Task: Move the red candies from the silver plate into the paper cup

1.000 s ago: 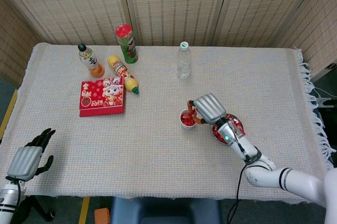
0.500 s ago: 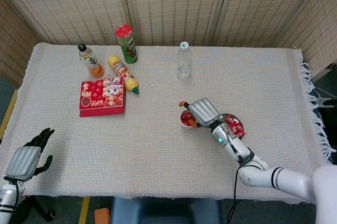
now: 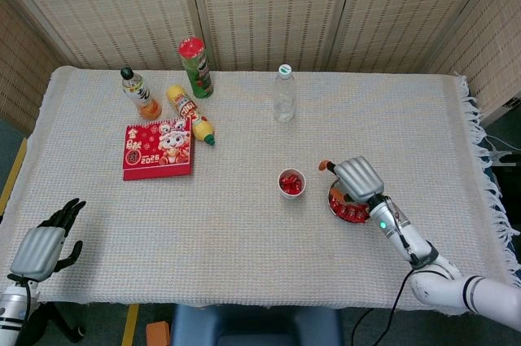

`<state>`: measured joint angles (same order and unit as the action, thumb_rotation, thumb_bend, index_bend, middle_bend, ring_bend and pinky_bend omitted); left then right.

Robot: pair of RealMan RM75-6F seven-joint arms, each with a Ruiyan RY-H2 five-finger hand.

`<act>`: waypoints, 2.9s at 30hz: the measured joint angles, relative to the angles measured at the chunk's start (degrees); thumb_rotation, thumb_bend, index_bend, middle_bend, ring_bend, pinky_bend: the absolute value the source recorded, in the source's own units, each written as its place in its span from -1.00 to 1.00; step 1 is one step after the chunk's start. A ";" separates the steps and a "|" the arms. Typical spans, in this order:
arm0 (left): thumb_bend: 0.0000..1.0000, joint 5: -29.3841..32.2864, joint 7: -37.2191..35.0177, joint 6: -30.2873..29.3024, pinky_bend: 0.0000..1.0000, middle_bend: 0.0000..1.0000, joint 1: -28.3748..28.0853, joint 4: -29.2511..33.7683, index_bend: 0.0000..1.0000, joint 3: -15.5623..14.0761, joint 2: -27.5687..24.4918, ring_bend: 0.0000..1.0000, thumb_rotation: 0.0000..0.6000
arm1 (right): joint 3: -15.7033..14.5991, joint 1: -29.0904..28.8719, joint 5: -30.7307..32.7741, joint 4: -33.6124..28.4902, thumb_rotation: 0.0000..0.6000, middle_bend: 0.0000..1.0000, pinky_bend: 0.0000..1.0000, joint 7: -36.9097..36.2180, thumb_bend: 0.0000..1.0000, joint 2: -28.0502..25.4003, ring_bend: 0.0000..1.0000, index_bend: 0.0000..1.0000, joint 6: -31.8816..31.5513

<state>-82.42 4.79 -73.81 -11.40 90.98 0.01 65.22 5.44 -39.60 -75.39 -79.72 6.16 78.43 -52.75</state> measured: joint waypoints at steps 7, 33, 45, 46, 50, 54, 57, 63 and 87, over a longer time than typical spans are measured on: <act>-0.04 -0.08 1.04 0.20 -0.25 -0.99 -0.15 0.30 -1.00 -0.12 0.39 -0.70 1.00 | -3.91 2.30 -2.05 2.62 1.00 0.93 1.00 -0.92 -0.46 -0.21 0.68 -0.23 1.01; -0.04 0.26 0.13 0.09 -0.25 -0.99 -0.05 0.03 -1.00 0.13 0.10 -0.70 1.00 | -4.49 1.21 -0.09 7.20 1.00 0.93 1.00 3.41 -0.46 3.78 0.67 -0.19 7.38; -0.04 0.63 0.24 0.53 -0.25 -0.99 -0.21 -0.11 -1.00 0.21 0.21 -0.70 1.00 | -4.40 0.99 2.27 7.88 1.00 0.93 1.00 6.64 -0.46 4.37 0.67 -0.07 9.30; -0.04 0.65 0.18 0.55 -0.25 -0.99 -0.21 -0.11 -1.00 0.22 0.20 -0.70 1.00 | -4.30 0.95 2.38 7.96 1.00 0.93 1.00 6.86 -0.46 4.52 0.67 -0.06 9.26; -0.04 0.75 -0.04 0.53 -0.25 -0.99 -0.20 -0.18 -1.00 0.28 0.12 -0.70 1.00 | -3.92 0.80 3.06 8.27 1.00 0.93 1.00 7.56 -0.46 4.94 0.67 -0.04 9.25; -0.04 0.78 -0.16 0.64 -0.25 -0.99 -0.25 -0.24 -1.00 0.31 0.09 -0.70 1.00 | -3.68 0.82 3.72 8.74 1.00 0.93 1.00 8.67 -0.46 5.36 0.68 0.02 9.01; -0.05 0.78 -0.16 0.64 -0.25 -0.99 -0.26 -0.27 -1.00 0.31 0.10 -0.70 1.00 | -3.60 0.92 4.27 9.27 1.00 0.93 1.00 9.53 -0.46 5.80 0.69 0.10 8.82; -0.04 0.86 -0.09 0.56 -0.25 -0.99 -0.21 -0.26 -1.00 0.33 0.11 -0.70 1.00 | -3.53 1.09 5.46 10.05 1.00 0.93 1.00 10.82 -0.46 6.47 0.70 0.24 8.93; -0.04 0.60 -0.14 0.33 -0.24 -0.99 -0.15 -0.25 -1.00 0.28 0.15 -0.70 1.00 | -1.12 1.62 5.04 7.87 1.00 0.93 1.00 8.09 -0.25 5.02 0.71 0.36 5.60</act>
<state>-81.83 4.65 -73.49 -11.55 90.72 0.29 65.38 4.32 -37.99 -70.35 -71.85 14.25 83.44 -47.15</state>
